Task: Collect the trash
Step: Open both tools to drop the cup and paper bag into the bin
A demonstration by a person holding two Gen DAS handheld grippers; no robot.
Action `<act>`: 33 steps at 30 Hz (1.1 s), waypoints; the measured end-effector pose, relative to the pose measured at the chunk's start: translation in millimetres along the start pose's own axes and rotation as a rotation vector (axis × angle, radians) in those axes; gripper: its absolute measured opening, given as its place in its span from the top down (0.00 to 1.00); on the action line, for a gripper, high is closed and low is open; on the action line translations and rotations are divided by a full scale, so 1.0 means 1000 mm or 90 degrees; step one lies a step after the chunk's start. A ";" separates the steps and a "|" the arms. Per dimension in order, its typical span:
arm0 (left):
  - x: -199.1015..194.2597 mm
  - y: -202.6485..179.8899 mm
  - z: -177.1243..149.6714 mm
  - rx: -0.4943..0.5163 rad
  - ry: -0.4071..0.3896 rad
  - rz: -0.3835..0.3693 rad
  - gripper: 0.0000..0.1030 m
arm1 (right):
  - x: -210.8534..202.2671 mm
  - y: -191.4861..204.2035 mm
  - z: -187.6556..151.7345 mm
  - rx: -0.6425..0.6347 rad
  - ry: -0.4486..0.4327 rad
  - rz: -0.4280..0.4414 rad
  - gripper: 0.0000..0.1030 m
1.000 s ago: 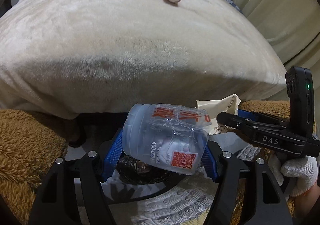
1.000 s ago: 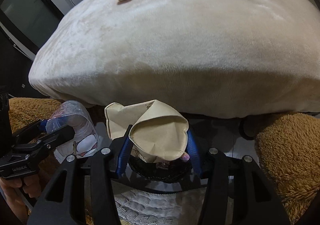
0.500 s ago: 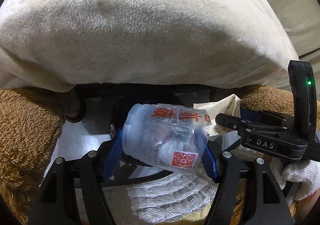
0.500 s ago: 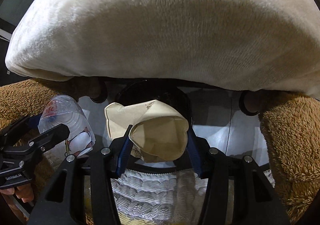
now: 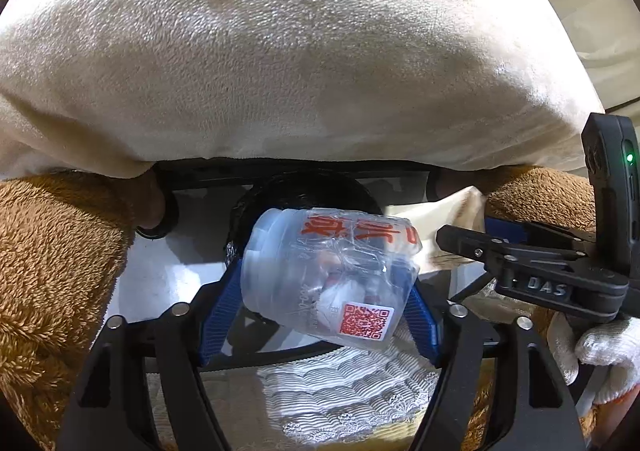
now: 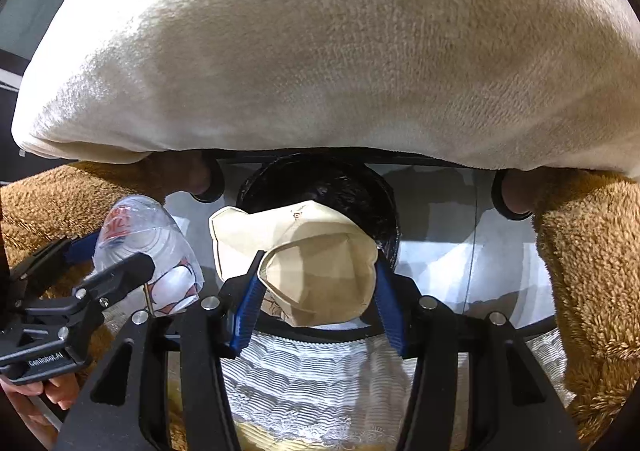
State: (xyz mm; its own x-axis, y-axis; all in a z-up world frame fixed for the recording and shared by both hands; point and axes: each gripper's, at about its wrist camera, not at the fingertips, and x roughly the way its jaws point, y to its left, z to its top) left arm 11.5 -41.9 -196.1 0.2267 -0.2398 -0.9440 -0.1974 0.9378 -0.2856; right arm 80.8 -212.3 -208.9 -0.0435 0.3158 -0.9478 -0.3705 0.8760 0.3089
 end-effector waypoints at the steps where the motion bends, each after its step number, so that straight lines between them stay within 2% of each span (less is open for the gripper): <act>1: 0.000 0.002 0.000 -0.002 -0.001 0.004 0.23 | -0.003 -0.004 0.000 0.018 -0.008 0.012 0.30; 2: 0.000 0.003 0.000 -0.005 -0.002 0.004 0.23 | -0.003 -0.007 0.001 0.023 -0.010 0.012 0.27; 6: -0.002 0.007 0.001 -0.013 -0.007 0.003 0.23 | -0.005 -0.011 0.002 0.048 -0.014 0.030 0.26; 16: -0.014 0.010 0.001 -0.016 -0.033 0.004 0.23 | -0.014 -0.007 0.005 0.042 -0.036 0.044 0.27; 21: -0.023 0.013 0.002 -0.024 -0.055 -0.014 0.23 | -0.020 -0.010 0.002 0.044 -0.059 0.062 0.27; 24: -0.039 0.013 0.001 -0.026 -0.095 -0.034 0.23 | -0.033 -0.011 0.001 0.041 -0.091 0.095 0.27; 29: -0.068 0.010 -0.002 -0.009 -0.170 -0.066 0.23 | -0.066 -0.008 -0.008 0.006 -0.181 0.128 0.26; 33: -0.087 0.012 0.001 -0.001 -0.214 -0.089 0.23 | -0.092 -0.007 -0.014 -0.026 -0.249 0.137 0.26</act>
State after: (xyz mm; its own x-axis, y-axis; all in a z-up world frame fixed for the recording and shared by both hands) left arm -9.3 -9.0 -117.0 0.5525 -0.2690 -0.7889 -0.1433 0.9017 -0.4079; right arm 74.7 -252.0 -125.3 0.2281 0.6107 -0.7583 -0.4285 0.7623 0.4850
